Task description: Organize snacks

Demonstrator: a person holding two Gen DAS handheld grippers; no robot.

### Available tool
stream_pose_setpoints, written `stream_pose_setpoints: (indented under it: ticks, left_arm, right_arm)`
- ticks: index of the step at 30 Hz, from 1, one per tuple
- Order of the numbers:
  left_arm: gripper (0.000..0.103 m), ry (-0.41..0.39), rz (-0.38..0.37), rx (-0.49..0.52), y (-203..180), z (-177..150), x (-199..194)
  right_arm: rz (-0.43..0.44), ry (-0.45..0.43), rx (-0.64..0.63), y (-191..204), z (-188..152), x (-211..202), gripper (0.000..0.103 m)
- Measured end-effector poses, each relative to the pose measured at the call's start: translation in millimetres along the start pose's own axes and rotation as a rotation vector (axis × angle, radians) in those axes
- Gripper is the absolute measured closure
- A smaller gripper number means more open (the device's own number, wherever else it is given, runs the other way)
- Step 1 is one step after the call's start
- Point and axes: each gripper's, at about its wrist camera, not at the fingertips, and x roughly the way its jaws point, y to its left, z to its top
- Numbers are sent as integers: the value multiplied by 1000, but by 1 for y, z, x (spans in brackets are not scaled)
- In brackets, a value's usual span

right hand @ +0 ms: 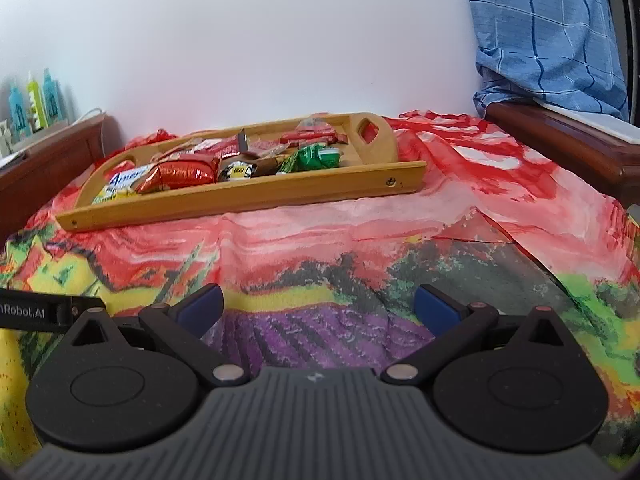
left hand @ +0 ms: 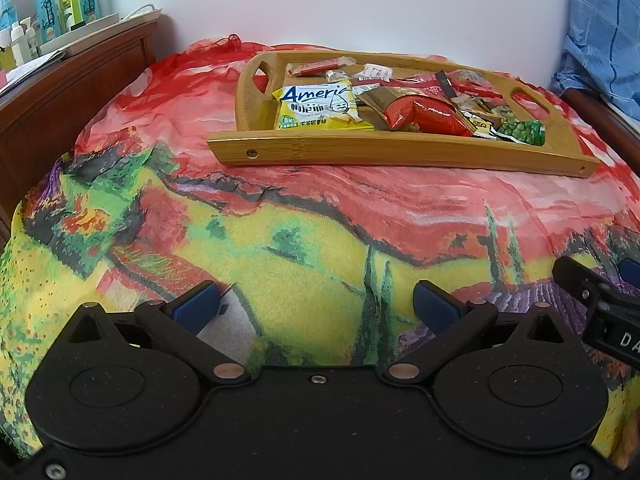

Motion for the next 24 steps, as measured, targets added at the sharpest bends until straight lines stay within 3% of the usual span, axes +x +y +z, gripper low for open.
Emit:
stream_pose_setpoints:
  ticks: [24]
  left_arm:
    - [0, -16, 1, 8, -1, -2, -2]
  right_arm:
    - [-27, 5, -56, 7, -2, 4, 0]
